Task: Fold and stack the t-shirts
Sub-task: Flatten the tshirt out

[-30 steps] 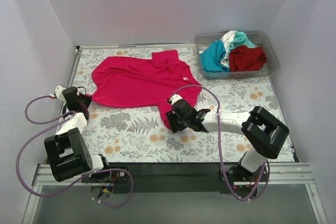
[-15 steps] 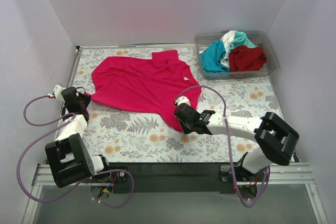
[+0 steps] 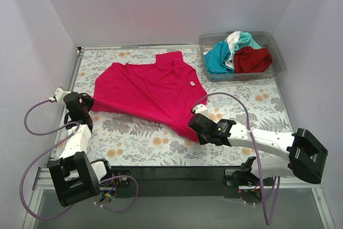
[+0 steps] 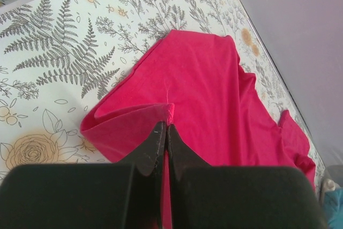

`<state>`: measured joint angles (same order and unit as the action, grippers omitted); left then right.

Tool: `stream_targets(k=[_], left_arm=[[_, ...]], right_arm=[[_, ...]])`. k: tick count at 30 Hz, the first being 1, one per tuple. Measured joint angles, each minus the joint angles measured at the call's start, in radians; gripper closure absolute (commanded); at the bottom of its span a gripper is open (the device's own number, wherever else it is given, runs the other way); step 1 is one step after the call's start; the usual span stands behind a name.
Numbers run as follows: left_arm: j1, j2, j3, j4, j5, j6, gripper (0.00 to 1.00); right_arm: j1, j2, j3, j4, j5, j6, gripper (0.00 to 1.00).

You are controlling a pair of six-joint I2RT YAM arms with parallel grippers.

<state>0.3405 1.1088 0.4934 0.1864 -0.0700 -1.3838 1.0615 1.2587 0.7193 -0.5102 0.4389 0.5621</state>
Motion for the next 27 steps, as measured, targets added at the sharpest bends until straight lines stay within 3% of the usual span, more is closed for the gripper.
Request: stream_targets(k=[13, 21, 27], left_arm=[[-0.086, -0.202, -0.03, -0.038, -0.054, -0.028, 1.0], [-0.116, -0.288, -0.03, -0.188, -0.237, -0.065, 1.0], [-0.122, -0.294, -0.03, -0.249, -0.327, -0.071, 1.0]], right_arm=[[0.177, -0.177, -0.009, -0.132, 0.006, 0.145, 0.99], [0.305, -0.159, -0.009, -0.179, 0.021, 0.243, 0.99], [0.319, -0.164, -0.009, -0.198, 0.087, 0.257, 0.99]])
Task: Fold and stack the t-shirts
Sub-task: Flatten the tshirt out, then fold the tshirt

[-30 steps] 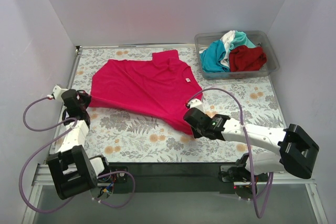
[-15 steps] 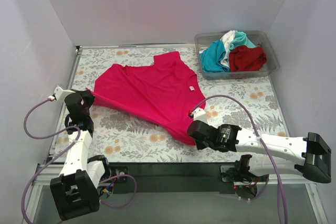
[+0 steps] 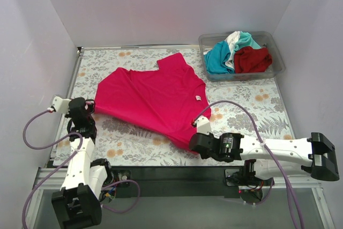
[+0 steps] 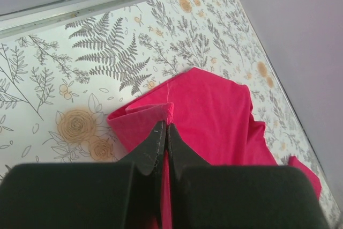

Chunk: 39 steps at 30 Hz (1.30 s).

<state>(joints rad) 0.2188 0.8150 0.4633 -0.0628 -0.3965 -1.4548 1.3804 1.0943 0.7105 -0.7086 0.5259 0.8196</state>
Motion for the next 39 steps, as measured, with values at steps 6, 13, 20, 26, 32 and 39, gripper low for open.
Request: stream_targets(k=[6, 13, 20, 26, 32, 39], left_arm=[[0.0, 0.111, 0.001, 0.034, -0.02, 0.054, 1.0], [0.0, 0.303, 0.068, 0.048, 0.052, 0.124, 1.0], [0.0, 0.483, 0.224, 0.079, 0.119, 0.191, 1.0], [0.0, 0.687, 0.355, 0.072, 0.151, 0.245, 1.0], [0.0, 0.779, 0.382, 0.055, 0.172, 0.275, 1.0], [0.0, 0.802, 0.409, 0.055, 0.204, 0.296, 1.0]], right_arm=[[-0.123, -0.015, 0.034, 0.006, 0.075, -0.082, 0.99], [-0.389, 0.029, 0.061, 0.159, 0.026, -0.315, 0.99], [-0.556, 0.241, 0.194, 0.288, -0.045, -0.496, 0.99], [-0.631, 0.438, 0.379, 0.346, -0.074, -0.597, 0.99], [-0.682, 0.585, 0.507, 0.373, -0.092, -0.66, 0.99], [-0.73, 0.682, 0.566, 0.375, -0.111, -0.705, 0.99]])
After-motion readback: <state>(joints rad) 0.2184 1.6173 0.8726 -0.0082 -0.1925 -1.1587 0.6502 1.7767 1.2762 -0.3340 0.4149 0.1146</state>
